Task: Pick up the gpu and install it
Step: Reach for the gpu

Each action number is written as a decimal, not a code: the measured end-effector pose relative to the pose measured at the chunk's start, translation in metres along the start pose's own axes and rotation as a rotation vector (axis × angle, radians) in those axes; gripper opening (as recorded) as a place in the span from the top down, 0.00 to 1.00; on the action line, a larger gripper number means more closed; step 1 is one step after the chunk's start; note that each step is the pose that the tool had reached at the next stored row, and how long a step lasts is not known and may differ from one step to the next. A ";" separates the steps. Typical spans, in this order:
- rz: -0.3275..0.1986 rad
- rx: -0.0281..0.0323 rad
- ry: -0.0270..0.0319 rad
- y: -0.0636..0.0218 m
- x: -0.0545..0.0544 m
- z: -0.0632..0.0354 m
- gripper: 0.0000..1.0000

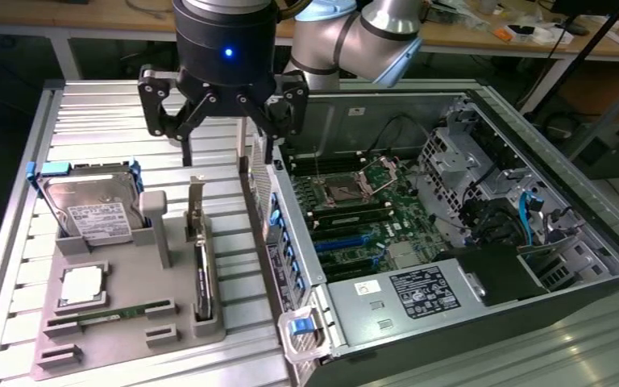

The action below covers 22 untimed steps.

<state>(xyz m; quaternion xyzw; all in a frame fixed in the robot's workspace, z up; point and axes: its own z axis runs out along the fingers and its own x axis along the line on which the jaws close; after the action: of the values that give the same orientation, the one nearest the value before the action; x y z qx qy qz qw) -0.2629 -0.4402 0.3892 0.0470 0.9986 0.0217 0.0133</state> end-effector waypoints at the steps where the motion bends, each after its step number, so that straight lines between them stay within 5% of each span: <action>1: 0.000 0.0000 0.0000 0.0000 0.000 0.0000 0.10; 3: 0.000 0.0000 0.0000 0.0000 0.000 0.0000 0.04; 20: 0.000 -0.0001 0.0000 0.0000 0.000 0.0000 0.04; 22: 0.000 0.0000 0.0000 0.0000 0.000 0.0000 0.12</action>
<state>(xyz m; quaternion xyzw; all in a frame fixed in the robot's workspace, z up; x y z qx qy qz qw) -0.2629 -0.4402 0.3891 0.0470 0.9986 0.0217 0.0133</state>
